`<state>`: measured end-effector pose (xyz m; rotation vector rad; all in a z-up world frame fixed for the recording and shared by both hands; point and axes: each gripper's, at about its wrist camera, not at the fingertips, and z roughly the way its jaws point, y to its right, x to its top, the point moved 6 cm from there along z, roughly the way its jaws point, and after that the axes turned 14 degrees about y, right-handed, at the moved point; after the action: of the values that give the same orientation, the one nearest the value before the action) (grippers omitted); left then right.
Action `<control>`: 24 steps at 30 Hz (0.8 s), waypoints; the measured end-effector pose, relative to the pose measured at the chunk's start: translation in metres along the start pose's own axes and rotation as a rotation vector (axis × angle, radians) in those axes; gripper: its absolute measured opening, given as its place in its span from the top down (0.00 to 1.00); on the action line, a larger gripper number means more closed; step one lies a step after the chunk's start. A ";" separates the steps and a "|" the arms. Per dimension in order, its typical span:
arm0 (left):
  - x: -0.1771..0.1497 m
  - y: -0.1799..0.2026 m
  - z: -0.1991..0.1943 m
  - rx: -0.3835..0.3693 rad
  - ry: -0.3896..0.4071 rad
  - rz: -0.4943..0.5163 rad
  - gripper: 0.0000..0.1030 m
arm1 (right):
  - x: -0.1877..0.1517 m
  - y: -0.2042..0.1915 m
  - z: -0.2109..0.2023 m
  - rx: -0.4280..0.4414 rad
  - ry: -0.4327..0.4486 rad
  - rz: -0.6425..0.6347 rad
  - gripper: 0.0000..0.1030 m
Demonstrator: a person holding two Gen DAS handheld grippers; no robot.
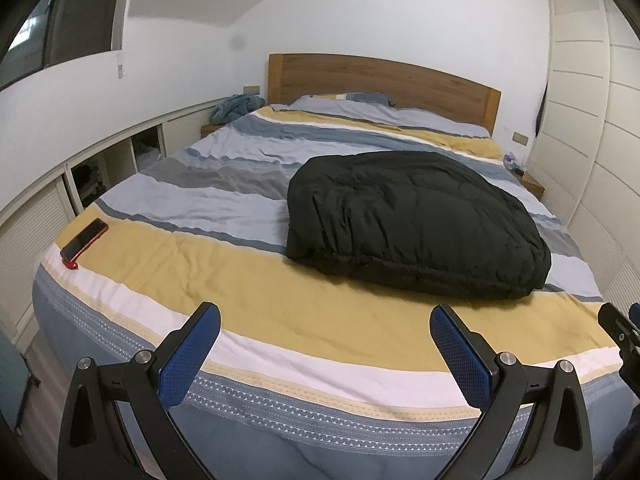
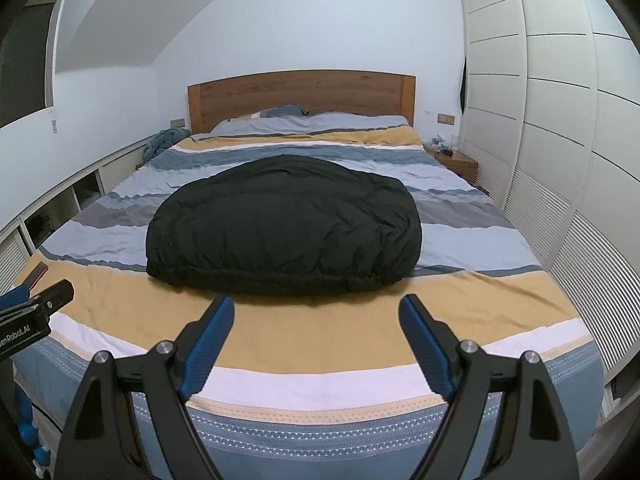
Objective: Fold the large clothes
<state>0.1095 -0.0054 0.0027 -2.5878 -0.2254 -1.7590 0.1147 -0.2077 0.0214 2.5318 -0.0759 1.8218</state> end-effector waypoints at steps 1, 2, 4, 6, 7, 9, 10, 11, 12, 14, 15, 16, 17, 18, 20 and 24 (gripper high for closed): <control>0.000 0.001 0.000 -0.002 0.000 0.001 0.00 | -0.001 0.000 0.000 -0.002 -0.002 0.000 0.18; 0.000 0.001 0.000 -0.003 0.000 0.002 0.00 | -0.001 0.000 0.000 -0.003 -0.003 0.000 0.18; -0.001 0.002 0.000 -0.002 0.001 0.007 0.00 | -0.001 0.000 0.000 -0.005 -0.004 0.000 0.18; -0.002 0.003 0.000 -0.004 0.001 0.011 0.00 | -0.002 0.000 0.000 -0.006 -0.005 -0.002 0.18; -0.003 0.004 0.000 -0.006 -0.001 0.011 0.00 | -0.002 0.000 0.001 -0.007 -0.006 -0.003 0.18; -0.003 0.004 0.001 -0.008 -0.004 0.014 0.00 | -0.003 0.001 0.002 -0.009 -0.009 -0.002 0.18; -0.004 0.004 0.001 -0.007 -0.005 0.014 0.00 | -0.003 0.001 0.002 -0.011 -0.010 -0.003 0.18; -0.004 0.004 0.001 -0.007 -0.006 0.014 0.00 | -0.004 0.002 0.003 -0.014 -0.012 -0.004 0.18; -0.005 0.004 0.001 -0.007 -0.007 0.013 0.00 | -0.005 0.002 0.003 -0.016 -0.014 -0.004 0.18; -0.005 0.003 0.002 -0.006 -0.009 0.013 0.00 | -0.007 0.004 0.004 -0.021 -0.018 -0.003 0.18; -0.005 0.003 0.002 -0.005 -0.009 0.012 0.00 | -0.008 0.005 0.005 -0.023 -0.021 -0.002 0.18; -0.005 0.003 0.002 -0.005 -0.008 0.011 0.00 | -0.009 0.005 0.005 -0.026 -0.023 -0.002 0.18; -0.005 0.003 0.002 -0.005 -0.008 0.011 0.00 | -0.009 0.006 0.005 -0.028 -0.023 -0.002 0.18; -0.005 0.003 0.001 -0.005 -0.007 0.011 0.00 | -0.009 0.007 0.005 -0.031 -0.024 -0.002 0.18; -0.005 0.003 0.002 -0.006 -0.008 0.012 0.00 | -0.010 0.007 0.006 -0.032 -0.025 -0.001 0.18; -0.005 0.003 0.001 -0.007 -0.008 0.012 0.00 | -0.010 0.009 0.006 -0.037 -0.026 0.002 0.18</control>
<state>0.1092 -0.0092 -0.0021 -2.5958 -0.2036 -1.7494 0.1166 -0.2169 0.0098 2.5320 -0.1123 1.7710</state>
